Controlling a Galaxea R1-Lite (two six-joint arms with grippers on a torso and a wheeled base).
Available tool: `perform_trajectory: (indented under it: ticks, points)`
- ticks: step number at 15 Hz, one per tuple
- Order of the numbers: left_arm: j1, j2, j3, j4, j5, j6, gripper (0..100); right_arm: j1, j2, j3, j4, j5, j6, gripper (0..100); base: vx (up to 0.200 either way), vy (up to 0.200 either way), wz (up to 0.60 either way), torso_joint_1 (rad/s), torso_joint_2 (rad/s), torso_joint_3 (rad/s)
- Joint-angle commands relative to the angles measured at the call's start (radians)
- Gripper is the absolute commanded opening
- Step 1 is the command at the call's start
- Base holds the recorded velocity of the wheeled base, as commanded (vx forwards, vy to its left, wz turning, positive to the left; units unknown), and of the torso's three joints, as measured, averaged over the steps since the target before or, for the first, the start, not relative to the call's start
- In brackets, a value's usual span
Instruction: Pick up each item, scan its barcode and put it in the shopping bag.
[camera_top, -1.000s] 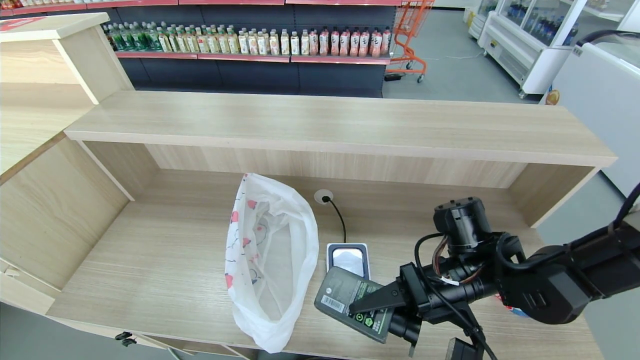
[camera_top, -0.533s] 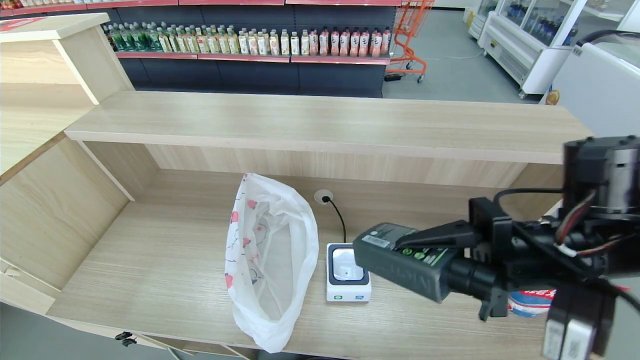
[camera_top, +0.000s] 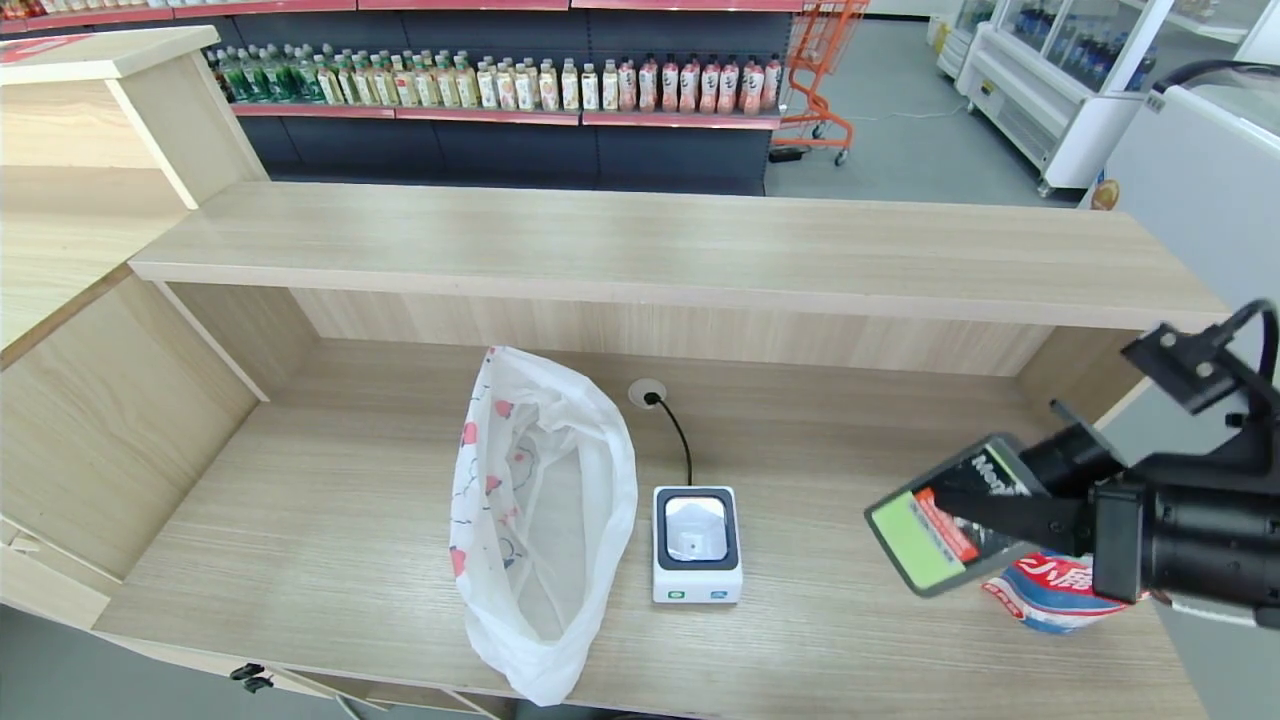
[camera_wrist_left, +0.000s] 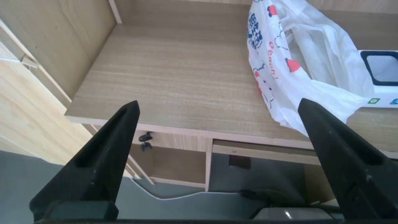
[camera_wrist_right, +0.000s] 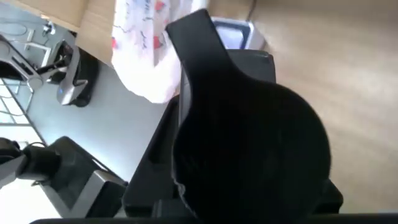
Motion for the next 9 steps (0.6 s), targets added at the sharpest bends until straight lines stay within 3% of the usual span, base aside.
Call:
perform_trajectory:
  ticks: [1, 9]
  points:
    - [0.000, 0.000, 0.000, 0.000, 0.000, 0.000, 100, -0.012, 0.025, 0.081, -0.012, -0.003, 0.062, 0, 0.000, 0.000, 0.00, 0.000, 0.00, 0.000]
    - [0.000, 0.000, 0.000, 0.000, 0.000, 0.000, 100, -0.014, 0.114, 0.059, -0.088, 0.032, 0.105, 0, 0.000, 0.000, 0.00, 0.000, 0.00, 0.000]
